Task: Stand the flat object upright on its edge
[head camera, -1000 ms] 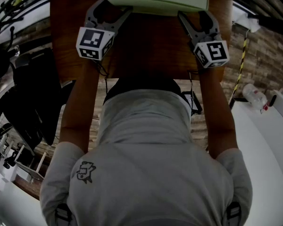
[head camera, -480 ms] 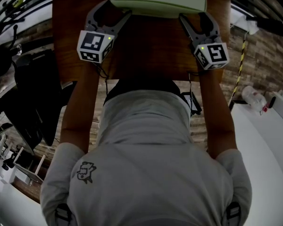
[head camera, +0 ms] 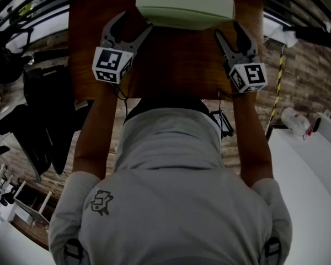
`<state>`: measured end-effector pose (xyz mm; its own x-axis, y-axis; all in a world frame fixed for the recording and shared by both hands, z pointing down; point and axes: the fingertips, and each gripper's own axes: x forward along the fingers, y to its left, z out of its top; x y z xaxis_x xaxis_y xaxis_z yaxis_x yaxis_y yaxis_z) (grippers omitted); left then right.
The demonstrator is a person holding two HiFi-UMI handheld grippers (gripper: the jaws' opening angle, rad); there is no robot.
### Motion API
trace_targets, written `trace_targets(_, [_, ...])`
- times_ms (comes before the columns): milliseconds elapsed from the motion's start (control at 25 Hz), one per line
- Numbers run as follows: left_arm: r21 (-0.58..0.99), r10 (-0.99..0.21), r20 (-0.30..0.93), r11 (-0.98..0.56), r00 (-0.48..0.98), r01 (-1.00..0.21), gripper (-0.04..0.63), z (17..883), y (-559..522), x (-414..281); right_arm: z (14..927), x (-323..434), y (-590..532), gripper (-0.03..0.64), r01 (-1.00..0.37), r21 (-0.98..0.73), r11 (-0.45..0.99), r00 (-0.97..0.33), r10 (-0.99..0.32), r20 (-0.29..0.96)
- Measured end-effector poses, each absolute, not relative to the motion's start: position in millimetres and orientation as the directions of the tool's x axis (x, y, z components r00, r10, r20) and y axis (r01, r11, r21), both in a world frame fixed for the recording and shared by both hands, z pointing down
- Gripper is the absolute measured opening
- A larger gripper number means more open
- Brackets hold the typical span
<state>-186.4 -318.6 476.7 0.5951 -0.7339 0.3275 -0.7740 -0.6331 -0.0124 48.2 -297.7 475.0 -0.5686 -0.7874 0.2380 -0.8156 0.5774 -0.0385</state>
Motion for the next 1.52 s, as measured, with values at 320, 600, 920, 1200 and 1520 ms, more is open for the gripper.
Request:
trace_targets(320, [-0.039, -0.748, 0.244, -0.644, 0.617, -0.764, 0.251, 423, -294, -192, 424, 38, -273, 0.253, -0.829, -0.01, 0.559, -0.551, -0.816, 0.175])
trace_targets(600, [-0.019, -0.766, 0.156, -0.633, 0.623, -0.774, 0.122, 372, -265, -205, 383, 18, -249, 0.145, -0.836, 0.03, 0.547, -0.54, -0.832, 0.127])
trace_targets(920, [0.004, -0.766, 0.081, -0.64, 0.638, -0.769, 0.014, 334, -229, -218, 356, -11, -215, 0.038, -0.812, 0.035, 0.582, -0.574, -0.809, 0.128])
trace_targets(1200, [0.003, -0.742, 0.09, -0.666, 0.664, -0.746, 0.014, 330, -215, -223, 346, -30, -204, 0.035, -0.806, 0.036, 0.591, -0.585, -0.804, 0.105])
trace_targets(1520, [-0.018, -0.772, 0.06, -0.635, 0.633, -0.772, 0.014, 311, -201, -223, 338, -30, -192, 0.035, -0.781, 0.031, 0.624, -0.618, -0.779, 0.103])
